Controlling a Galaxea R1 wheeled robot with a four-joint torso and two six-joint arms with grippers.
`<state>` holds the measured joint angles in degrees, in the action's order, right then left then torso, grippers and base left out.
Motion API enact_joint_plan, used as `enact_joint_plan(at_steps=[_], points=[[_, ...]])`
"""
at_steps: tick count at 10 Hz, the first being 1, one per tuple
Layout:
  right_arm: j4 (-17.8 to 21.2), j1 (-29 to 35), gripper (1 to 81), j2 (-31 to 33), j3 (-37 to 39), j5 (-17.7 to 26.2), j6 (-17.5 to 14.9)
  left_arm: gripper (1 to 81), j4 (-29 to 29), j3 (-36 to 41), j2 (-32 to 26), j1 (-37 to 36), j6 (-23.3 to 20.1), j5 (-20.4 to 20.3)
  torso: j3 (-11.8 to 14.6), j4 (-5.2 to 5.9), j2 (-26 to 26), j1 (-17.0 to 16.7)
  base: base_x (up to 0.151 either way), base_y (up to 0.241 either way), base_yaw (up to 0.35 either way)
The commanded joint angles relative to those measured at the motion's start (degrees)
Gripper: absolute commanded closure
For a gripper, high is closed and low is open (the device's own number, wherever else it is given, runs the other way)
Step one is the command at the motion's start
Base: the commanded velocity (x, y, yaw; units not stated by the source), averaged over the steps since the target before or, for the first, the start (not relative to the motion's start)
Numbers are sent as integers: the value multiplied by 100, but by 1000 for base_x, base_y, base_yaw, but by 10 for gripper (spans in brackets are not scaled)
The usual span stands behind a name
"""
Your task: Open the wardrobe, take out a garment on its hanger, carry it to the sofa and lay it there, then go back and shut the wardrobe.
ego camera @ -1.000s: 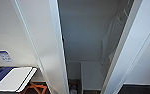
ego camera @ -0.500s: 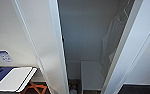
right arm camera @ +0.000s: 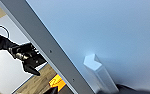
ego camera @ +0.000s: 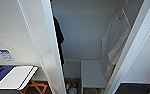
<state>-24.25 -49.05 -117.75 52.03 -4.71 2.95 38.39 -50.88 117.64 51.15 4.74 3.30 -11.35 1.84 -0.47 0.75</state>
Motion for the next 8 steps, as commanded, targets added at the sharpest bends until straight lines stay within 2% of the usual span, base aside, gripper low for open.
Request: enact_joint_plan(at_steps=[1,4,8], points=[[-45,136,10,-217,-809,805,197,10,-174,992,296,172,194,355,0,0,0,0,-80,0,0],[-45,128,10,-217,-836,805,197,10,-174,992,313,172,194,355,0,0,2,7,-81,0,0],[-45,-13,10,-173,-818,752,197,10,-157,1001,296,277,185,329,2,0,5,9,0,0,0]])
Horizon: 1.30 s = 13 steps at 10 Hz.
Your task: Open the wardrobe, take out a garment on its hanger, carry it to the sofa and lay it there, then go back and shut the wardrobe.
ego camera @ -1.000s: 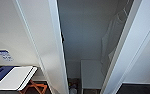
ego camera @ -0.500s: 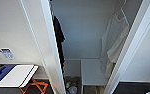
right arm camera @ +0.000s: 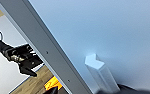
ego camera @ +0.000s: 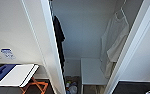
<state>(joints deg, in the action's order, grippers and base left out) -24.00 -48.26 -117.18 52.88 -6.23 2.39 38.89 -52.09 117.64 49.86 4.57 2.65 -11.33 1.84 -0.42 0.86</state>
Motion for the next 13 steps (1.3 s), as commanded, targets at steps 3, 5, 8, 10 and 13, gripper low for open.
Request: enact_joint_plan(at_steps=[3,5,8,10,13], points=[[-69,-180,10,7,-992,878,236,10,-145,1210,67,503,202,359,0,0,0,0,0,0,0],[-78,-242,10,147,-1035,860,227,10,-118,1254,-82,538,193,351,0,0,0,0,0,0,0],[-78,-224,10,139,-1071,860,227,10,-118,1271,-91,538,176,342,0,0,0,0,0,0,0],[-78,-233,10,139,-1071,860,227,10,-118,1271,-82,538,176,342,0,0,0,0,0,0,0],[-78,-242,10,157,-1079,860,227,10,-118,1280,-64,530,176,342,0,0,0,0,0,0,0]])
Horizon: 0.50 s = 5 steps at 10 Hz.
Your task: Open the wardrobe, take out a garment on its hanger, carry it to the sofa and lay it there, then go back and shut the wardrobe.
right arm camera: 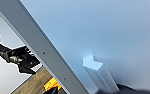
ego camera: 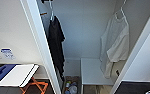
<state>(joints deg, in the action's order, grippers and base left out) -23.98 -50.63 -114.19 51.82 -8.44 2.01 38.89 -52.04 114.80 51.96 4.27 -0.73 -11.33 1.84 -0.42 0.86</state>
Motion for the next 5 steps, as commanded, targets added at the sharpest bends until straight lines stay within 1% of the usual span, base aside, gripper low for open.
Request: enact_joint_plan(at_steps=[1,5], points=[[-81,-5,10,-142,-973,1081,265,10,-118,1266,228,328,206,680,0,0,0,0,0,0,0],[-81,-5,10,-151,-973,1081,265,10,-118,1266,264,329,215,680,0,0,0,0,0,0,0]])
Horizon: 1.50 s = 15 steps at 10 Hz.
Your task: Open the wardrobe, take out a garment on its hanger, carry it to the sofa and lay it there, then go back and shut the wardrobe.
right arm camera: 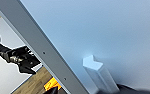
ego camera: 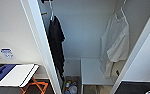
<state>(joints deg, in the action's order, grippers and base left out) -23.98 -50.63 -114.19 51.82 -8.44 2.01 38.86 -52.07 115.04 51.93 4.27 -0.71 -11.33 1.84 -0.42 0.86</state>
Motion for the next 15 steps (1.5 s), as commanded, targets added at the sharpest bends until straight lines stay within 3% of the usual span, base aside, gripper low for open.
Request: enact_joint_plan(at_steps=[1,7,12,15], points=[[-81,-5,10,-142,-973,1081,265,10,-116,1269,239,331,215,677,0,0,0,0,-66,0,0],[-72,-5,10,-151,-965,1081,265,10,-116,1269,257,331,215,678,-2,0,7,11,-70,0,0],[-81,-31,10,-134,-982,1081,265,10,-133,1348,258,331,215,677,-2,0,11,18,0,0,0],[-151,-128,10,16,-1000,959,264,10,-133,1374,143,410,206,363,0,0,11,18,0,0,0]])
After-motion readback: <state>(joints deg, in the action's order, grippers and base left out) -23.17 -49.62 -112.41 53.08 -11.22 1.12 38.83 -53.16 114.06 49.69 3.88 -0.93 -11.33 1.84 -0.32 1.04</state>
